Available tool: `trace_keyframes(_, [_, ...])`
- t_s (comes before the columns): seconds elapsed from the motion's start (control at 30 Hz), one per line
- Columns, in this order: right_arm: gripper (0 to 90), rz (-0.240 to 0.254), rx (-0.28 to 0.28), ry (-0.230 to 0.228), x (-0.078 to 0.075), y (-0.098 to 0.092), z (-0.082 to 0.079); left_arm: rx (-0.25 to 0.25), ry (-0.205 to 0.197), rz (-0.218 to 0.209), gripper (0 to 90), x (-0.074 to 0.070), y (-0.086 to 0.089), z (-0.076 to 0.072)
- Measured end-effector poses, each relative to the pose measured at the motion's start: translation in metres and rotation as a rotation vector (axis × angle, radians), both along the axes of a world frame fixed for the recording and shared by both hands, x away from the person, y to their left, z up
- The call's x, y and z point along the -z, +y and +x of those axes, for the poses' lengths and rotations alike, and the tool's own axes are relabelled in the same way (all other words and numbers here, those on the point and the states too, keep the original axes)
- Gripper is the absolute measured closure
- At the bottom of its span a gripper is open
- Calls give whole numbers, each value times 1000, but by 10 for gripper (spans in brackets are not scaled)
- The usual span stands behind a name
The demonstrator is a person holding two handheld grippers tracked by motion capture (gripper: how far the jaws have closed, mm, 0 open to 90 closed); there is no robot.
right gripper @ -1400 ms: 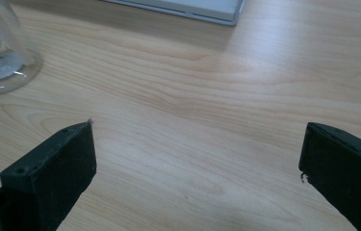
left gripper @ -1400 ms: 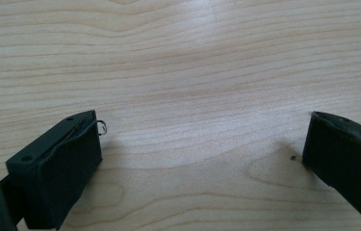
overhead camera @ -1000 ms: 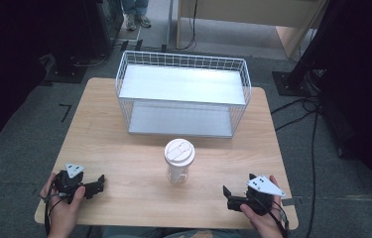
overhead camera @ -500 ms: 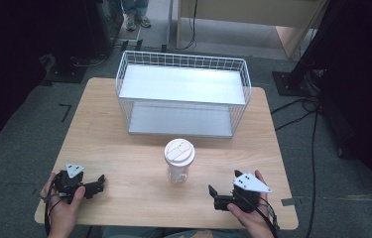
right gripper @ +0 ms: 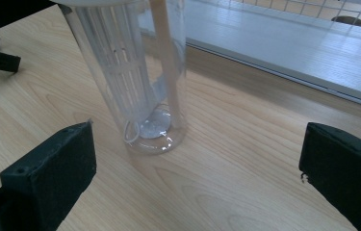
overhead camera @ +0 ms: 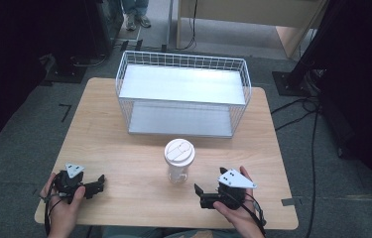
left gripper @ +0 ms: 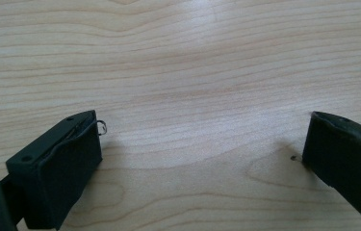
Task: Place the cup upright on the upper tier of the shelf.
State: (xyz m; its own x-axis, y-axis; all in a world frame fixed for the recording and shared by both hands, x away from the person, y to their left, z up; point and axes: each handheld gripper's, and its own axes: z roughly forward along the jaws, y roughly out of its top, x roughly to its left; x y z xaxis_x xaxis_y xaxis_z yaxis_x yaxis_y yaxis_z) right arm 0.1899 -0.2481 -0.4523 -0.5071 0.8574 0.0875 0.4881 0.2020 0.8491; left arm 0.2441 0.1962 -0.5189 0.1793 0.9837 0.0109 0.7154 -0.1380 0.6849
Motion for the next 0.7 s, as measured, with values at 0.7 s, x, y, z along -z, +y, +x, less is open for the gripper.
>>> trace_keyframes(0.7, [0,40,-70,3,-2,42,14,0,0,0,2,0,0,0])
